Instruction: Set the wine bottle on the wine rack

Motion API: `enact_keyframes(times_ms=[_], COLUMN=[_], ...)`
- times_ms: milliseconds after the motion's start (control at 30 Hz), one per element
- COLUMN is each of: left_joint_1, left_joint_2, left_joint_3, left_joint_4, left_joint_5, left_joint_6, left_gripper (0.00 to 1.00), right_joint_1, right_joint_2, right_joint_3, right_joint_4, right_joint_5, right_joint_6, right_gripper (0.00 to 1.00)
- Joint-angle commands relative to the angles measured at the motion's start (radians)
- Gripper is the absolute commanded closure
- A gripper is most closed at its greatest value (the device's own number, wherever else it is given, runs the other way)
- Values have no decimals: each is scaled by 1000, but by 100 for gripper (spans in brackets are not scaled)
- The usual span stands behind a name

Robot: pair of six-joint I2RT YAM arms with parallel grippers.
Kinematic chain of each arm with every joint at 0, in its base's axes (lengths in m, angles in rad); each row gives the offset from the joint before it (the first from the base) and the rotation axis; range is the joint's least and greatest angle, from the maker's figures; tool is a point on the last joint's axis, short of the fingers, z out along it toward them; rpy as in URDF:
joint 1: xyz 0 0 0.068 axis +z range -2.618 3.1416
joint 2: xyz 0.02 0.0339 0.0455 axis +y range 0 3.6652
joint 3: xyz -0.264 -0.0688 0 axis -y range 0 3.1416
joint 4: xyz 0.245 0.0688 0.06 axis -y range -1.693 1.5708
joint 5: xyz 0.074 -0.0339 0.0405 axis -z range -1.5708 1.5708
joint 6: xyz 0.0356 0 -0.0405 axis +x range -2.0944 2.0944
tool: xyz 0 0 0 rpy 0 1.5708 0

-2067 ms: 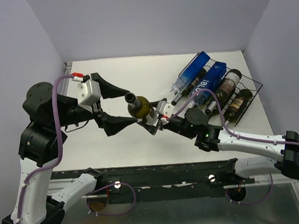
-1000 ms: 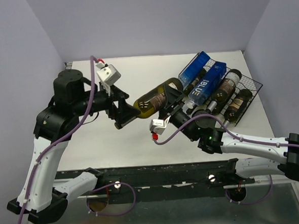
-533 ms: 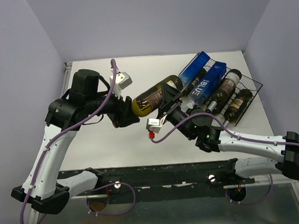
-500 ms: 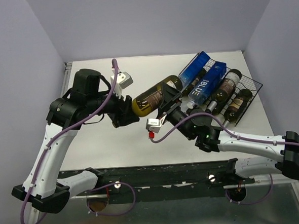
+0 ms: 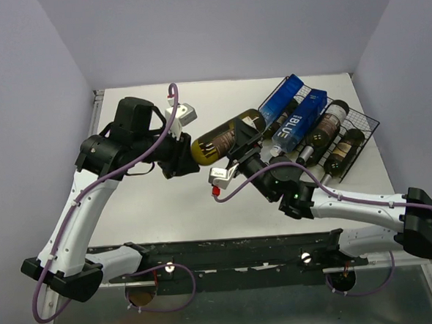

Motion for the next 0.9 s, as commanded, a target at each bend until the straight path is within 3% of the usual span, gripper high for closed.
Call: enact_keyframes(times_ms=[0,33,133,533,767,867], left_joint_1=[-7,-7,-5,13,3,-36], left_joint_2=[21,18,16,19,22,30], left_joint_3=[27,37,72,204,136,100], left_joint_4=[42,52,79,193,297,369], left_joint_5=[-61,-79,-127,-388,-330,-317], left_joint_6=[-30,-39,-63,-145,-166,-186], left_gripper=[100,100,100,100,100,100], right_joint_1=[8,8,6,8,8,8], right_joint_2=[-8,-7,-8,-77,-203,-289], right_joint_3=[30,23,3,-48,4,85], right_joint_4=[195,206,208,140,114,1], right_joint_5=[-23,-26,-37,-32,-11,-27], right_joint_6=[1,-5,-4,16,220,384], right_gripper=[63,39,1,0,0,0])
